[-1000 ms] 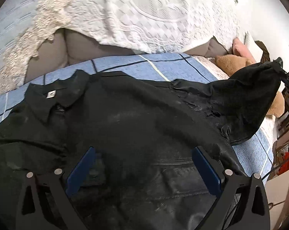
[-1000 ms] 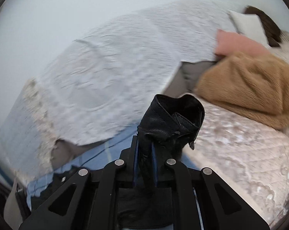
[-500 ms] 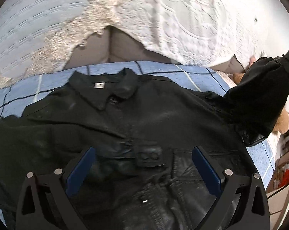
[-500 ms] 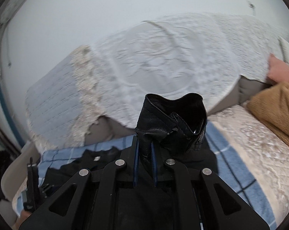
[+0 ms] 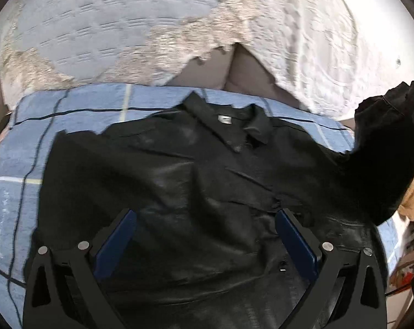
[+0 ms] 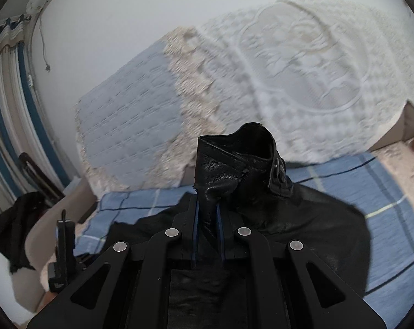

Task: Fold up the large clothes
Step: 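Lift the sleeve with the right tool and carry it across the jacket front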

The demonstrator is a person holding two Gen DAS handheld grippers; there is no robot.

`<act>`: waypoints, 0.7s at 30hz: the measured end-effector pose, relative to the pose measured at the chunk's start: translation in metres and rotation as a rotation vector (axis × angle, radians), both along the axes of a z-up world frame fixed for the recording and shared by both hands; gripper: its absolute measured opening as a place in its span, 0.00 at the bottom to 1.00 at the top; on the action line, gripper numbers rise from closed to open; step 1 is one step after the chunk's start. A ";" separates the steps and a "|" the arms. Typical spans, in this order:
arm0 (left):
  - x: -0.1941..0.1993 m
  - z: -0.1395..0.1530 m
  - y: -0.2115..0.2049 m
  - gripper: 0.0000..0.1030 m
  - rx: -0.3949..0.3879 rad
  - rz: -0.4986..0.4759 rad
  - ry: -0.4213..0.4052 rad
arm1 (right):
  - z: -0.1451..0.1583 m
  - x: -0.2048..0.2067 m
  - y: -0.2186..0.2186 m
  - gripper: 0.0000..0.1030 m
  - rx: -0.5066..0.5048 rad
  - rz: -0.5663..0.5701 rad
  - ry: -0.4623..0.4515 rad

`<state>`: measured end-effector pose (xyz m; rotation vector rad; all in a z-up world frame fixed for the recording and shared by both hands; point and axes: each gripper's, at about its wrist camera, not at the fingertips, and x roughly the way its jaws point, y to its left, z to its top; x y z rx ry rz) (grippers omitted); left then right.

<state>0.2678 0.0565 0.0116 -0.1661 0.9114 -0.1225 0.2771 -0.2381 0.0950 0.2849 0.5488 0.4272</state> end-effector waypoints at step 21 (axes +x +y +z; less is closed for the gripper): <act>0.004 -0.015 0.031 0.99 -0.045 -0.031 0.026 | -0.084 0.008 0.105 0.11 -0.091 0.121 0.156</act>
